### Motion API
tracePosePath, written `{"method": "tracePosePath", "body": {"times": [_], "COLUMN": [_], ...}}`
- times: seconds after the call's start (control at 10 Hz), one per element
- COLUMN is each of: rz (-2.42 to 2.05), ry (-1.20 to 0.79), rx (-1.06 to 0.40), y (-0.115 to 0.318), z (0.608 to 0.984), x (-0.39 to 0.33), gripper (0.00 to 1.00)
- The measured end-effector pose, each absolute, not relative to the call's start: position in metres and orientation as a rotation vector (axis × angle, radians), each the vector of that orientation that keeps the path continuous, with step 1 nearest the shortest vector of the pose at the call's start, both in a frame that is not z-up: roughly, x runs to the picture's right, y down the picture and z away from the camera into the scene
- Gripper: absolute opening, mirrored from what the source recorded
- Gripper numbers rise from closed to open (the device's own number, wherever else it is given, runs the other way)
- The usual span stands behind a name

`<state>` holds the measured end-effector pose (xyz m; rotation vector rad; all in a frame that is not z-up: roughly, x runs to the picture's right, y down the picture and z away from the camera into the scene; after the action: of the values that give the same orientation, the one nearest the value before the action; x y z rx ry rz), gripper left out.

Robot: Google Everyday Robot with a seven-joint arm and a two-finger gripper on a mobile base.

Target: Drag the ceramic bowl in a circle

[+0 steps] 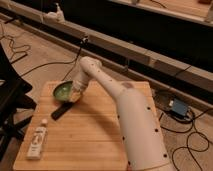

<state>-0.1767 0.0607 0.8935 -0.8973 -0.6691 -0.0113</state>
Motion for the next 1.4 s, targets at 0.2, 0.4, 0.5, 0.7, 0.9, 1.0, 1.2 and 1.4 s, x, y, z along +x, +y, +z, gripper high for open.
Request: {"method": "tracePosePath", "body": {"times": [0.2, 0.4, 0.5, 0.7, 0.9, 1.0, 1.2, 1.4], "rz": [0.038, 0.052, 0.047, 0.005, -0.043, -0.066, -0.101, -0.095], "ry": [-0.611, -0.586, -0.590, -0.631, -0.685, -0.708, -0.738, -0.732], "rx": [-0.863, -0.829, -0.818, -0.816, -0.839, -0.856, -0.890, -0.902], "y": [0.050, 0.035, 0.029, 0.026, 0.033, 0.041, 0.055, 0.062], "z": [0.888, 0.887, 0.889, 0.898, 0.903, 0.903, 0.897, 0.888], "x": [-0.146, -0.138, -0.144, -0.175, -0.212, -0.225, -0.236, -0.222], "gripper": [0.10, 0.10, 0.10, 0.10, 0.10, 0.10, 0.10, 0.10]}}
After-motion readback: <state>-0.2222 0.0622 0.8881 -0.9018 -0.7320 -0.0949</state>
